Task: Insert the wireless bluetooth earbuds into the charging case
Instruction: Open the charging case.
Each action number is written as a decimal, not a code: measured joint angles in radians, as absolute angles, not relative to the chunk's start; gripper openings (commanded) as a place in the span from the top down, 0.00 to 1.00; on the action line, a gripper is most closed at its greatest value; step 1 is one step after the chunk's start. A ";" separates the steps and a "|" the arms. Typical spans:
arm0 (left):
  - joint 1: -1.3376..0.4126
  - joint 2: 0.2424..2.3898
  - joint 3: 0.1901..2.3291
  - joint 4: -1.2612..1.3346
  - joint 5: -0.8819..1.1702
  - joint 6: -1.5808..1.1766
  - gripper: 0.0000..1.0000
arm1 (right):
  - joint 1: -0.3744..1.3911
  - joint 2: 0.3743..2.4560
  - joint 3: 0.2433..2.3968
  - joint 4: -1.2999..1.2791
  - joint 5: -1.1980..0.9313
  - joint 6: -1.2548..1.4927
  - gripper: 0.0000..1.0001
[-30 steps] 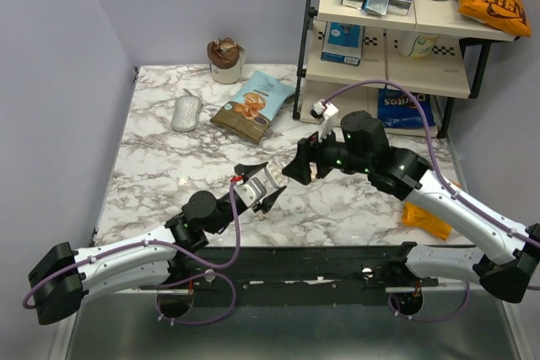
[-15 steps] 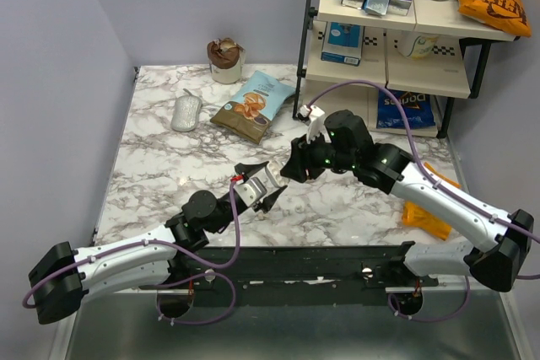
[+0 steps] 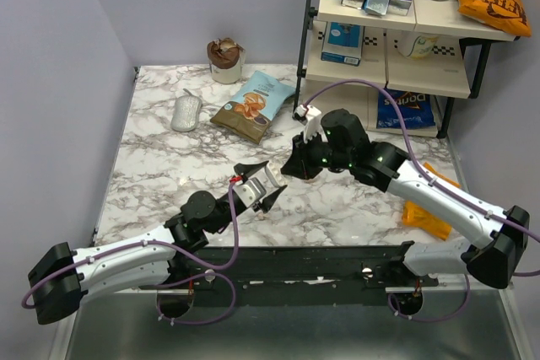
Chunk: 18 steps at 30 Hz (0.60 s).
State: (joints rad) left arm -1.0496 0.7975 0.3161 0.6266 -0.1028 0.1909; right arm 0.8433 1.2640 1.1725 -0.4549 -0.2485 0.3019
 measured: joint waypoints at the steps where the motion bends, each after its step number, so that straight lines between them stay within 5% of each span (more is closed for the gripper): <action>1: -1.050 0.797 0.317 0.627 -0.104 0.191 0.61 | 0.843 1.264 1.172 -0.457 -0.248 0.300 0.99; 6: -1.051 0.807 0.363 0.574 -0.113 0.177 0.28 | 0.843 1.248 1.176 -0.474 -0.232 0.285 0.99; 7: -1.053 0.811 0.373 0.562 -0.116 0.173 0.03 | 0.842 1.243 1.182 -0.483 -0.229 0.278 0.99; 18: -1.056 0.817 0.460 0.415 -0.170 0.121 0.01 | 0.856 1.148 1.253 -0.540 -0.233 0.175 0.99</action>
State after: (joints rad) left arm -1.0557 0.8169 0.4603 0.4152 -0.1703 0.1211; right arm 0.8562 1.1477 1.2526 -0.5400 -0.2333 0.1753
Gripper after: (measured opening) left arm 0.985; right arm 0.032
